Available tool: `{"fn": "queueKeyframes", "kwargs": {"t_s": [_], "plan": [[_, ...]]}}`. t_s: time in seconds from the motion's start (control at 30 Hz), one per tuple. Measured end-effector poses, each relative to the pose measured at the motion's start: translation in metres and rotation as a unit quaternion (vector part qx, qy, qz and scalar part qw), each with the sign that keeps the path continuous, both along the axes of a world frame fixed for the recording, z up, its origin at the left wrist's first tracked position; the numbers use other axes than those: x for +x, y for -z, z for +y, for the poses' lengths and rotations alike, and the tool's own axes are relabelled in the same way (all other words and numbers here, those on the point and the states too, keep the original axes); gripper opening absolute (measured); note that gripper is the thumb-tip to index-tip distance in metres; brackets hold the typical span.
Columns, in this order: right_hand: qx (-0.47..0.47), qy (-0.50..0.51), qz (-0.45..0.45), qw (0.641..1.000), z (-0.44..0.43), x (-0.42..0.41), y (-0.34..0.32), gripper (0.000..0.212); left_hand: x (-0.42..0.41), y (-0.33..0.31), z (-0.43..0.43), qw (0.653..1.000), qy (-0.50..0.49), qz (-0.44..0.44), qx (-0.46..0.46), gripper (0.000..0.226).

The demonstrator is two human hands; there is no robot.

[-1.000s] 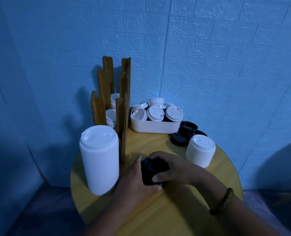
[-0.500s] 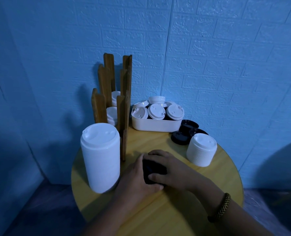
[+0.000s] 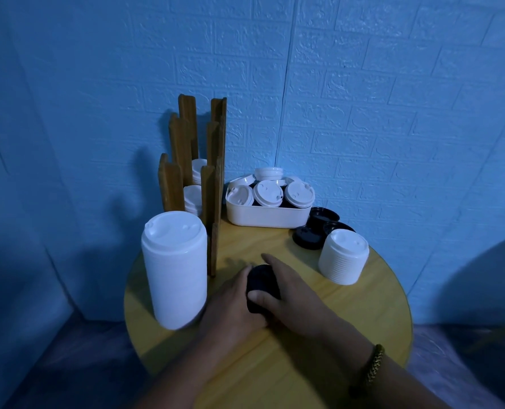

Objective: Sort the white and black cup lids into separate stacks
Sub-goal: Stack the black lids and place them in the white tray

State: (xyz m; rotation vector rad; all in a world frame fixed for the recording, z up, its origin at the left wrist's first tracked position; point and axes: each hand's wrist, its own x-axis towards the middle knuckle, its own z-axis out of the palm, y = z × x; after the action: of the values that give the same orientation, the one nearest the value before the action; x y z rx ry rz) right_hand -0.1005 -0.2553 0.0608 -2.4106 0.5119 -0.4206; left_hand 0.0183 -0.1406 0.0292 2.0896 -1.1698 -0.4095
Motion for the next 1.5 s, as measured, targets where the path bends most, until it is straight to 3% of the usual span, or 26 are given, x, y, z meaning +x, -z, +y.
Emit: {"fn": "queueKeyframes", "kwargs": {"t_s": [0.07,0.17,0.23,0.3,0.37,0.53,0.77,0.9,1.03,1.1,1.17,1.33,1.43,1.5], "plan": [[0.073,0.043,-0.051,0.995,-0.006,-0.018,0.000,0.072,-0.001,-0.002,0.001,1.000,0.006,0.011,-0.010,0.097],[0.025,0.255,-0.135,0.957,-0.036,-0.053,0.014,0.036,-0.001,-0.003,0.000,1.000,0.001,0.011,-0.006,0.104],[0.042,0.359,-0.105,0.927,-0.064,-0.071,0.018,0.045,-0.003,-0.003,0.000,1.000,0.002,0.015,-0.006,0.106],[0.078,0.392,-0.052,0.915,-0.086,-0.080,0.018,0.074,-0.004,-0.004,0.000,1.000,0.004,0.017,-0.006,0.107],[0.108,0.369,-0.052,0.922,-0.096,-0.079,0.011,0.086,-0.003,-0.004,-0.001,1.000,0.003,0.018,-0.002,0.108],[0.137,0.277,-0.077,0.948,-0.093,-0.057,0.005,0.067,-0.002,-0.003,-0.003,1.000,0.005,0.017,-0.008,0.107],[0.128,0.158,-0.072,0.976,-0.070,-0.005,0.012,0.067,0.001,-0.005,-0.007,0.999,0.028,0.017,-0.014,0.101],[0.139,0.070,-0.008,0.988,-0.070,0.012,0.012,0.057,0.004,-0.001,-0.010,0.999,0.041,0.022,-0.024,0.097],[-0.004,0.162,0.011,0.987,-0.100,-0.005,0.016,0.050,0.006,0.006,-0.016,0.998,0.042,0.029,-0.028,0.093],[-0.130,0.217,0.047,0.966,-0.118,-0.014,0.019,0.048,0.005,0.009,-0.023,0.998,0.042,0.022,-0.034,0.093],[-0.198,0.249,0.110,0.942,-0.133,-0.020,0.018,0.047,0.004,0.011,-0.032,0.998,0.044,0.022,-0.041,0.095],[-0.220,0.223,0.218,0.924,-0.157,-0.029,0.016,0.050,0.002,0.012,-0.051,0.998,0.038,0.016,-0.045,0.105],[-0.249,0.209,0.186,0.927,-0.163,-0.032,0.016,0.049,0.004,0.015,-0.053,0.998,0.040,0.010,-0.046,0.104],[-0.260,0.197,0.104,0.939,-0.161,-0.035,0.015,0.043,0.005,0.017,-0.053,0.998,0.040,0.007,-0.048,0.104]]}}
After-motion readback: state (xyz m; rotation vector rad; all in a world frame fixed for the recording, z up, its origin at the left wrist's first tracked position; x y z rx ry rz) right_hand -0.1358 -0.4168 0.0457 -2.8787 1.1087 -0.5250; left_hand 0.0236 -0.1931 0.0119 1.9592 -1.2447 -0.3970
